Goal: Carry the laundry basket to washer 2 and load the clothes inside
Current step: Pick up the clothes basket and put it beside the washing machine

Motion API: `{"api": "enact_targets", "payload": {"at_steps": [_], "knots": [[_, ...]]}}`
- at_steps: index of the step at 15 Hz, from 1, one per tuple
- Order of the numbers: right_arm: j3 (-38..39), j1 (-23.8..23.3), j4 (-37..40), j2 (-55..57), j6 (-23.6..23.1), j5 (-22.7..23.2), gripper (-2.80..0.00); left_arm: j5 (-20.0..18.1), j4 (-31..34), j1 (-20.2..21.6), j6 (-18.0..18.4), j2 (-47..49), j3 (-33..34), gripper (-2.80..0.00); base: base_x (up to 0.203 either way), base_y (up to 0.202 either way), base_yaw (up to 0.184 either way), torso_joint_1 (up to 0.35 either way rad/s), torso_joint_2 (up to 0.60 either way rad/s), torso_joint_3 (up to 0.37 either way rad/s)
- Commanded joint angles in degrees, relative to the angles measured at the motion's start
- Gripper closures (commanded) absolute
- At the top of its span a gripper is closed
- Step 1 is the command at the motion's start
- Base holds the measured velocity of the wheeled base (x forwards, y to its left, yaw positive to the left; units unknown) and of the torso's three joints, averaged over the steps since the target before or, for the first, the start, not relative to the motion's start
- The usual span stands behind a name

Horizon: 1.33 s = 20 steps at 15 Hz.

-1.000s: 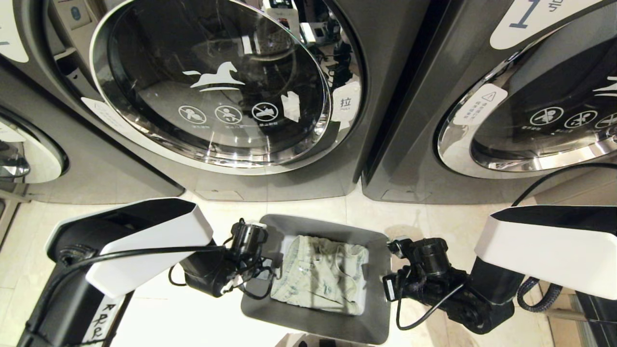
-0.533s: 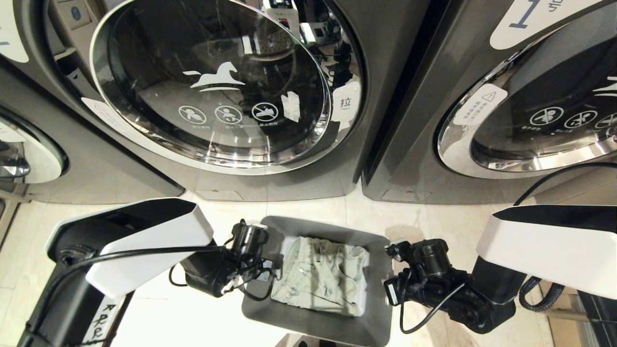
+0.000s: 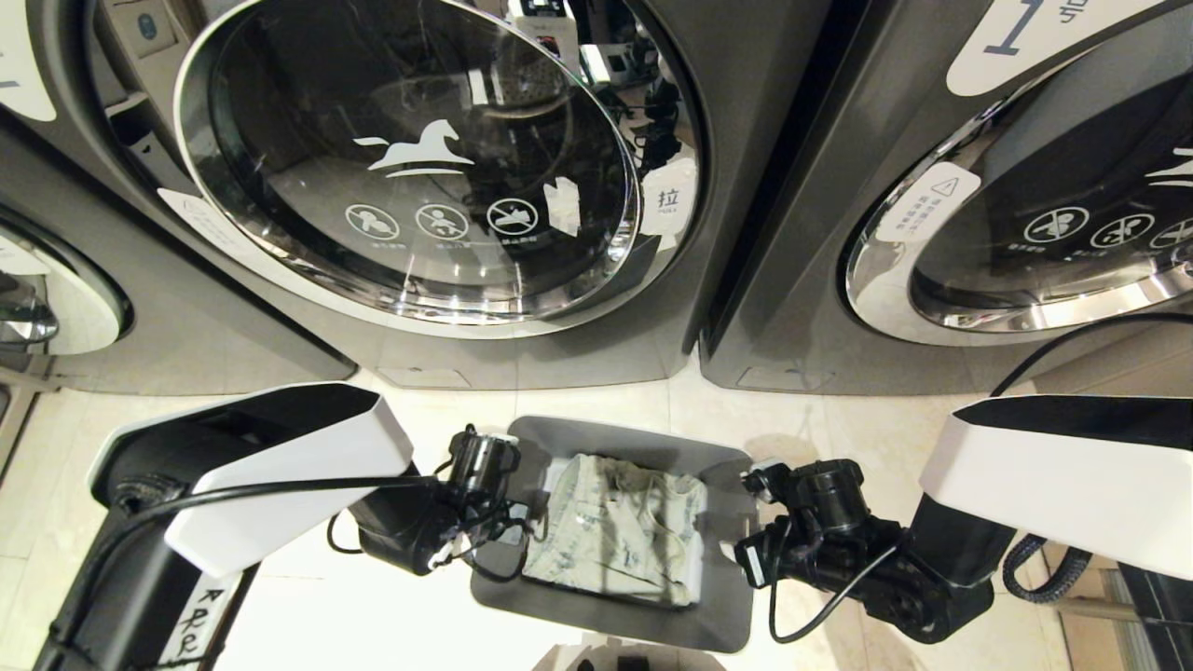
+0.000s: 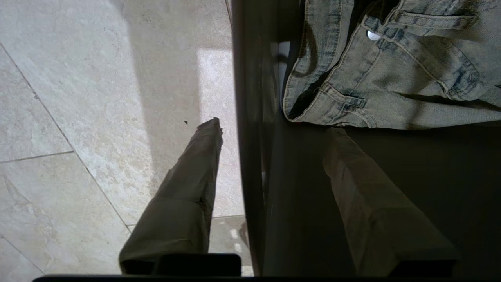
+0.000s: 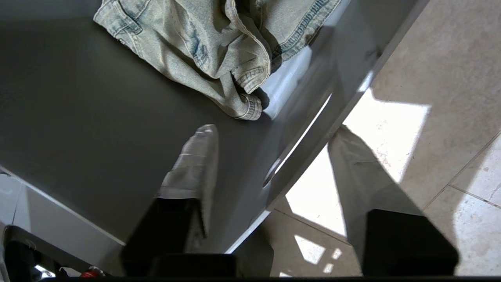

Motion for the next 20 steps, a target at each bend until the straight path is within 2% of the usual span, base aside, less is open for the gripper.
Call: {"api": "enact_targets", "payload": {"at_steps": [1,5,10,14,15,20], "knots": [[0.2,0.0,-0.2,-0.1,0.2,-0.1,-2.8,0.1,-0.2,0.0,-0.1,-0.2,0.1,-2.8,0.0,0.0,0.0,0.0,0.0,0.0],[2.5,-0.2,-0.1,-2.5,0.5,0.0,-2.8,0.1,-0.5,0.0,-0.2,-2.3,2.5,-2.8,0.0,0.0,0.0,0.0,0.0,0.0],[8.8,-0.1,-0.3,-9.5,2.9,1.6,-2.8,-0.7,-0.5,-0.4,-5.1,-10.2,9.8,-2.8,0.0,0.0,0.0,0.0,0.0,0.0],[14.8,1.2,-0.6,-12.4,3.5,2.4,-2.8,-1.0,-0.5,-2.7,-9.5,-13.9,15.7,-2.8,0.0,0.0,0.0,0.0,0.0,0.0],[16.0,1.6,-1.0,-12.6,3.5,2.4,0.0,-1.0,-0.5,-3.3,-10.0,-14.3,16.8,0.0,0.0,0.0,0.0,0.0,0.0,0.0],[19.0,3.8,-1.7,-13.6,3.7,2.4,0.0,-1.0,-0.7,-5.4,-13.0,-15.6,21.0,0.0,0.0,0.0,0.0,0.0,0.0,0.0]]}}
